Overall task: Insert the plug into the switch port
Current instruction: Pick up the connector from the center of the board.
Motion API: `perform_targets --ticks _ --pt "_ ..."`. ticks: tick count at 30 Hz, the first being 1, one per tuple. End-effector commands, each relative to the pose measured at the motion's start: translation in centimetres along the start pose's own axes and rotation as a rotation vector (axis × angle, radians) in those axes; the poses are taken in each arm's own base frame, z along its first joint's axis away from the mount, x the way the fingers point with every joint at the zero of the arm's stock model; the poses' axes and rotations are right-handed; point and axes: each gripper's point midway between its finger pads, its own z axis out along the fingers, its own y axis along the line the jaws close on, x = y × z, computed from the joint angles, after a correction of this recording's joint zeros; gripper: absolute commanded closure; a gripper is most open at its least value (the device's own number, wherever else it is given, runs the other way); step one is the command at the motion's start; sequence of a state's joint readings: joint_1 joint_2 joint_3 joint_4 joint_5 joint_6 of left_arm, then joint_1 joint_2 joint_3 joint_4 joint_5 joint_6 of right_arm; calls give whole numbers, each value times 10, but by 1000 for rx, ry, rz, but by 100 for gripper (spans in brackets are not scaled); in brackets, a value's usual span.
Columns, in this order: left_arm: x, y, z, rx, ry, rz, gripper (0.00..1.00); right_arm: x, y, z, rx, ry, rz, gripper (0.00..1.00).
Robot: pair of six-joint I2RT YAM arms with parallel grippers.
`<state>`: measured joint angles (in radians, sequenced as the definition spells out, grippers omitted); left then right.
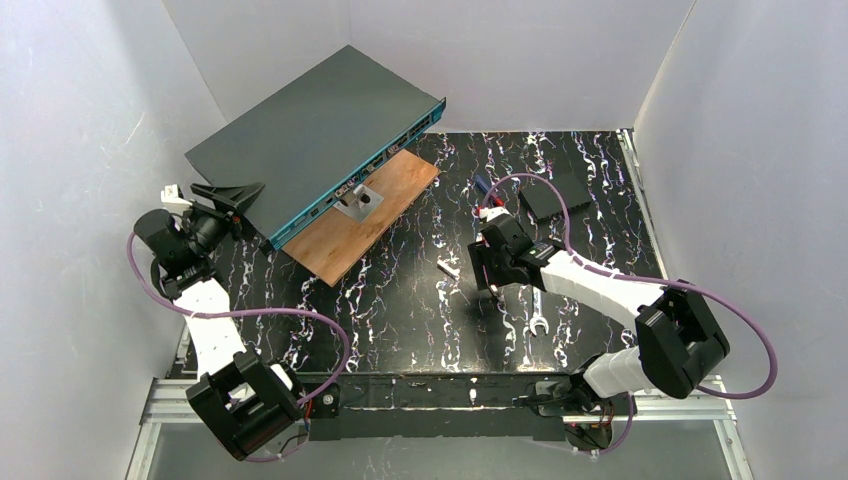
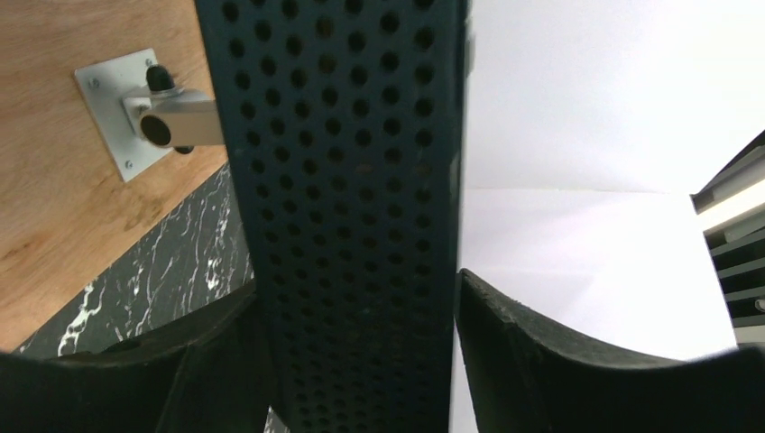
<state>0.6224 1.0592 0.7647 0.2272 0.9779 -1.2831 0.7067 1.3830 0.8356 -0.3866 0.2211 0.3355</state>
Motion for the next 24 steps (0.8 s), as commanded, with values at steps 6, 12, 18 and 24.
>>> perform_targets --ticks 6,12,18,24 --pt "16 12 -15 -182 32 94 19 -8 3 -3 -34 -46 -3 26" --pt "18 14 -24 -256 0 95 14 -8 6 -5 -54 -63 2 24" --pt "15 22 -42 -406 -73 132 2 -10 1 -13 -43 -97 3 22" --pt "10 15 -68 -535 -163 222 2 -8 1 -15 -54 -107 10 20"
